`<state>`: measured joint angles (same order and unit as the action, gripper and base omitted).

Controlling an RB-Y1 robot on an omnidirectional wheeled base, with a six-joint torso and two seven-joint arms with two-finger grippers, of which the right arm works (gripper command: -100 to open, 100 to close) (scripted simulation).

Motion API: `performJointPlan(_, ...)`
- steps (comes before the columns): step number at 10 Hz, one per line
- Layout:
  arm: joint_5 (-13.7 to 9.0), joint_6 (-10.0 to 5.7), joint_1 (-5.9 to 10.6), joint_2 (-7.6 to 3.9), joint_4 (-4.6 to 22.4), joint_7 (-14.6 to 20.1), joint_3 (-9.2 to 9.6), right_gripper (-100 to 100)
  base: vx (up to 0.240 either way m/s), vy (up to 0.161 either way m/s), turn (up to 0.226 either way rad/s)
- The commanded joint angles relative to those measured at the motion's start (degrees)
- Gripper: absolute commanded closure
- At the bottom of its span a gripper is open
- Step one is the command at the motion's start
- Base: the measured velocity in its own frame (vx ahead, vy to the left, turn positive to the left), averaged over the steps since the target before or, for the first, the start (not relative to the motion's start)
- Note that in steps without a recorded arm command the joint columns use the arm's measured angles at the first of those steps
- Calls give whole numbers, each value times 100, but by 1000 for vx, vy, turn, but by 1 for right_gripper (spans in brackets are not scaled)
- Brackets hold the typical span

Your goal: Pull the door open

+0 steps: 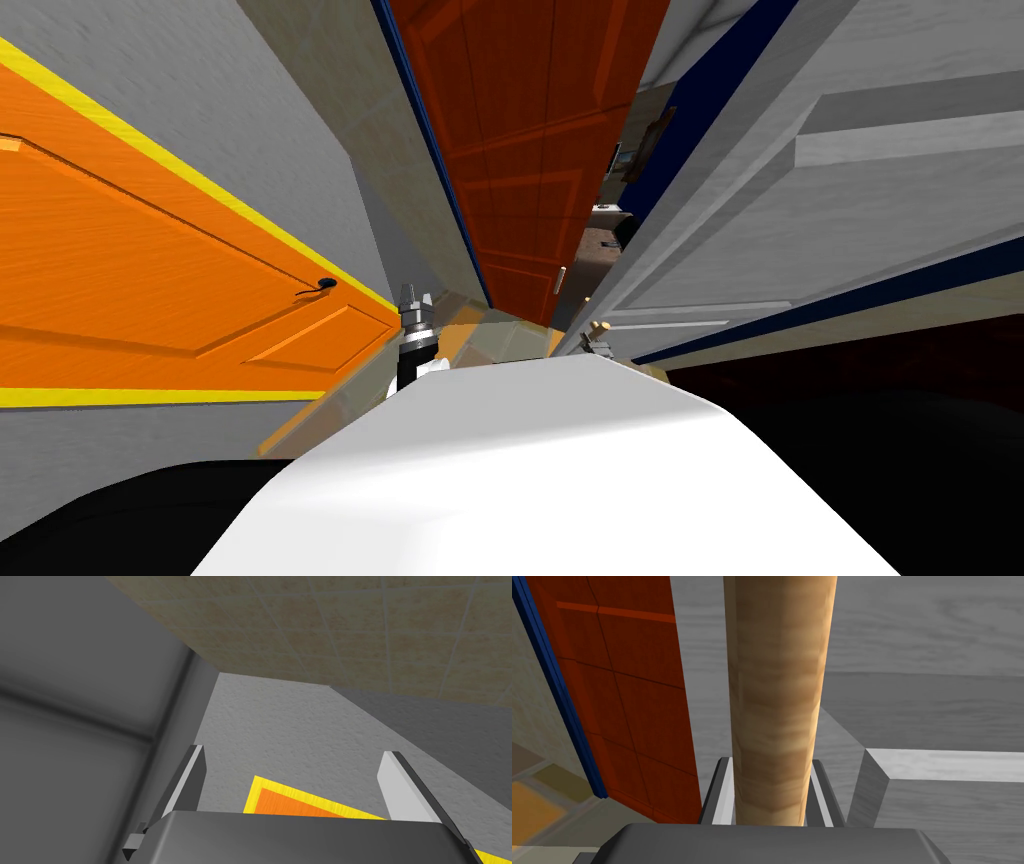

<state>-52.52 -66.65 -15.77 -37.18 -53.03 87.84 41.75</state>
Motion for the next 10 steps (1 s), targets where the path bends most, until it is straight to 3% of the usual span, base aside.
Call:
performJointPlan(1,32,-112,1,-47,62,82,76,100,-156,-8,148)
performJointPlan(8,172,-611,7,-255,339,448,414,100,-248,-53,151)
performJointPlan(9,167,-511,-1,-210,346,413,411,100,-125,-17,22)
performJointPlan(10,187,-586,8,-228,428,481,484,100,-139,-40,140)
